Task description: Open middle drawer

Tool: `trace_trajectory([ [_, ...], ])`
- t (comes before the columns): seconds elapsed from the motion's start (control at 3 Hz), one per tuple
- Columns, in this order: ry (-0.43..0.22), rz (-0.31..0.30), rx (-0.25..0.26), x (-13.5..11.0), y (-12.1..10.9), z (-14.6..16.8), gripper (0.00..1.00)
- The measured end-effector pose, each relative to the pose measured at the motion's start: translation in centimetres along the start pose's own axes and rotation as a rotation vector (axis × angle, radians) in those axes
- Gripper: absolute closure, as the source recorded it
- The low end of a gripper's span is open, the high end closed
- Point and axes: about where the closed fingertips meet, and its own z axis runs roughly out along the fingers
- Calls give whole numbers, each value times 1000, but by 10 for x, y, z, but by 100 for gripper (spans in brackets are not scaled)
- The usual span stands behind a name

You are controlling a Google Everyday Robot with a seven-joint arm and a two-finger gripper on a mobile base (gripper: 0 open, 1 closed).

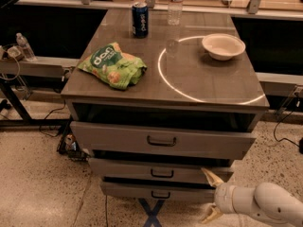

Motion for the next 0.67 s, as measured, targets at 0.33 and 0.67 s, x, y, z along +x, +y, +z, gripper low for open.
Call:
trace_trajectory([
  [0.33,-8,-32,25,-5,-17,10,0],
  [0.67,-21,-54,48,-11,-34,18,0],
])
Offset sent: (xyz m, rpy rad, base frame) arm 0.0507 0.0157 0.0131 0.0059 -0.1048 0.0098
